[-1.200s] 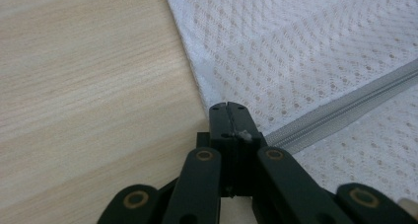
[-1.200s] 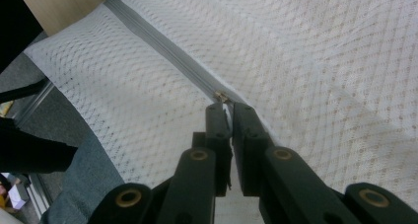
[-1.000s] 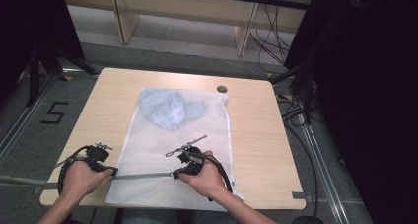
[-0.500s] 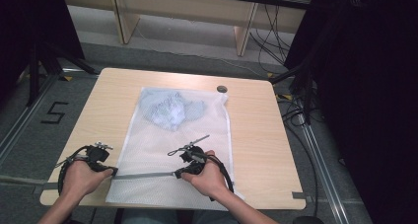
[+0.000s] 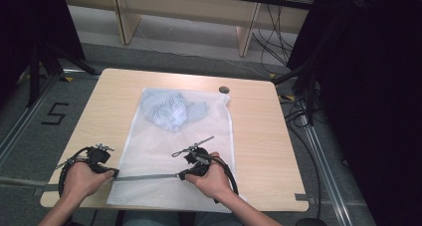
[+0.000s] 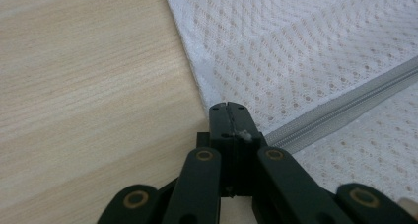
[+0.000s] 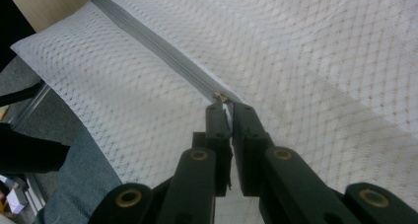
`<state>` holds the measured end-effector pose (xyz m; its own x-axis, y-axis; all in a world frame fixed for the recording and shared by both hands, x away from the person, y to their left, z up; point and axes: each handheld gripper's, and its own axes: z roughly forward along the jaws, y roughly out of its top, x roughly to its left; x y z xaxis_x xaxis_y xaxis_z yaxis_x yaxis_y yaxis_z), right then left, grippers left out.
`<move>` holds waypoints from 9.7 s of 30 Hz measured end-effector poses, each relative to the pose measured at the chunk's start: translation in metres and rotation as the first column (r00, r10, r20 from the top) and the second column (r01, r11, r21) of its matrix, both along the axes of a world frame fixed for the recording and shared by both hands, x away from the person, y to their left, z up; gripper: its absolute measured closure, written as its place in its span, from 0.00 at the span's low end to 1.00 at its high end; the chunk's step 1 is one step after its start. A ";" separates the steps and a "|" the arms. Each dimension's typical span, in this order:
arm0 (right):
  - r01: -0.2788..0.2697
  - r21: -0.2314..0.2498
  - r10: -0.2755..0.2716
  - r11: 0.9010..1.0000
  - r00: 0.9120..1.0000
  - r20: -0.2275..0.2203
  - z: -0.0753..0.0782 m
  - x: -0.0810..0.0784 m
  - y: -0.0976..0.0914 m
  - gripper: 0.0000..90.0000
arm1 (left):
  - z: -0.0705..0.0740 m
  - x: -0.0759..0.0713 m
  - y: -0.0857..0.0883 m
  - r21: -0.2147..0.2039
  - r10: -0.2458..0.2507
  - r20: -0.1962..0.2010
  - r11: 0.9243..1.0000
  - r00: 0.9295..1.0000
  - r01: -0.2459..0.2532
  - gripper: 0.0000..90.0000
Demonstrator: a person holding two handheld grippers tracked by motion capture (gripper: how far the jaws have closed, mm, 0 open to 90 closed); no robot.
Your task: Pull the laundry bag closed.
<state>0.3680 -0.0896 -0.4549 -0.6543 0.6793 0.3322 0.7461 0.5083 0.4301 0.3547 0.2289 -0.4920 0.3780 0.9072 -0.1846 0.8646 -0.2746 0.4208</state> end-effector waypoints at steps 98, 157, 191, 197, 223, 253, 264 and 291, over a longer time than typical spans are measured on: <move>0.056 -0.018 -0.056 0.998 0.998 0.011 0.004 -0.006 -0.043 0.97 | 0.000 -0.001 -0.001 0.003 0.002 0.002 1.000 1.000 -0.002 1.00; 0.117 -0.026 -0.117 0.993 0.993 -0.010 0.006 -0.005 -0.074 0.96 | -0.002 -0.001 -0.002 -0.006 0.010 0.023 1.000 1.000 -0.010 1.00; 0.139 -0.024 -0.140 0.990 0.990 -0.031 0.004 -0.005 -0.091 0.96 | 0.000 -0.001 -0.002 0.011 0.004 0.004 1.000 1.000 -0.004 1.00; 0.146 -0.025 -0.147 0.989 0.989 -0.019 0.004 -0.005 -0.093 0.96 | -0.001 -0.001 -0.002 0.002 0.007 0.013 1.000 1.000 -0.007 1.00; 0.168 -0.029 -0.168 0.985 0.986 -0.019 0.003 -0.006 -0.106 0.96 | 0.000 -0.001 -0.002 0.013 -0.001 0.004 1.000 1.000 0.001 1.00; 0.216 -0.032 -0.217 0.976 0.976 -0.029 0.001 -0.006 -0.127 0.96 | 0.000 -0.001 -0.003 0.016 -0.003 0.006 1.000 1.000 0.003 1.00; 0.224 -0.035 -0.225 0.974 0.974 -0.023 -0.002 -0.005 -0.140 0.96 | 0.000 -0.001 -0.003 0.017 -0.001 0.008 1.000 1.000 0.001 1.00; 0.306 -0.044 -0.305 0.951 0.952 0.022 -0.006 0.001 -0.180 1.00 | 0.001 -0.001 -0.003 0.041 -0.014 0.019 0.999 1.000 0.014 1.00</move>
<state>0.3694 -0.2700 -0.4607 -0.4177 0.8619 0.2875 0.8625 0.2766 0.4239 0.3540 0.2256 -0.4913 0.3940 0.9084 -0.1398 0.8522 -0.3041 0.4257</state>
